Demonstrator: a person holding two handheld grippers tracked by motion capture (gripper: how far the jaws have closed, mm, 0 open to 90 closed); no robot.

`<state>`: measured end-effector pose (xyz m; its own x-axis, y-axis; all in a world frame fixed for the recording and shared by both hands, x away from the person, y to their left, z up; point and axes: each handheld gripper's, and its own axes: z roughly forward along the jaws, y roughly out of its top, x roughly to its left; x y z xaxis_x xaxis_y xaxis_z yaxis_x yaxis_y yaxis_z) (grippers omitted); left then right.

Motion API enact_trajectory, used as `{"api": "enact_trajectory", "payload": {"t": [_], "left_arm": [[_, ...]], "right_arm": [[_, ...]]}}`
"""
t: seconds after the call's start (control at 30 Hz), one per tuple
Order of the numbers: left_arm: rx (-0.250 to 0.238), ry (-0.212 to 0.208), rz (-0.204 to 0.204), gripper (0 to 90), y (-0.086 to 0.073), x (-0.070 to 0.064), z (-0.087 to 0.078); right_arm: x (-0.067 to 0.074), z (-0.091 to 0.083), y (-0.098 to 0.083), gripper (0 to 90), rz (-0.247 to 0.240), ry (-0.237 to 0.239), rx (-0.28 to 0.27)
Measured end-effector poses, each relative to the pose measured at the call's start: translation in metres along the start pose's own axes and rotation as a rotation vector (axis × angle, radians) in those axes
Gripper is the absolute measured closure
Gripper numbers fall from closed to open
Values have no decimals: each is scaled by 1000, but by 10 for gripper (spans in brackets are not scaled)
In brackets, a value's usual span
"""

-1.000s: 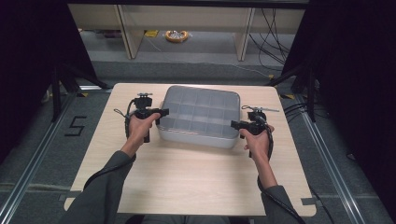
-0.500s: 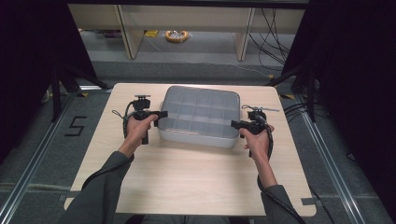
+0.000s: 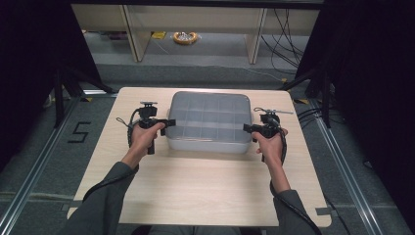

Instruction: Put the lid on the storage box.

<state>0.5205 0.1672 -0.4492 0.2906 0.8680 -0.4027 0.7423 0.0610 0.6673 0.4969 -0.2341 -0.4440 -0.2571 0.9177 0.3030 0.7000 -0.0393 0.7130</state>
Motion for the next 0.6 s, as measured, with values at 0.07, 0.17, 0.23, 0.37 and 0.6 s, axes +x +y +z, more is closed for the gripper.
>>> {"api": "enact_trajectory", "payload": {"t": [0.07,0.17,0.23,0.37,0.6], "left_arm": [[-21,-10,-32,457,-1,1,-4],[-34,-20,-34,417,-1,3,-13],[-39,-23,-25,405,-2,3,-18],[-61,-56,1,394,-8,-1,-38],[-54,-90,61,375,-23,-7,-58]], "right_arm": [[1,-2,1,472,26,-15,-8],[-4,-8,3,414,40,-14,-20],[-8,-11,3,401,15,-6,-30],[-8,-27,5,379,81,4,-43],[-3,-43,1,368,3,49,-69]]}}
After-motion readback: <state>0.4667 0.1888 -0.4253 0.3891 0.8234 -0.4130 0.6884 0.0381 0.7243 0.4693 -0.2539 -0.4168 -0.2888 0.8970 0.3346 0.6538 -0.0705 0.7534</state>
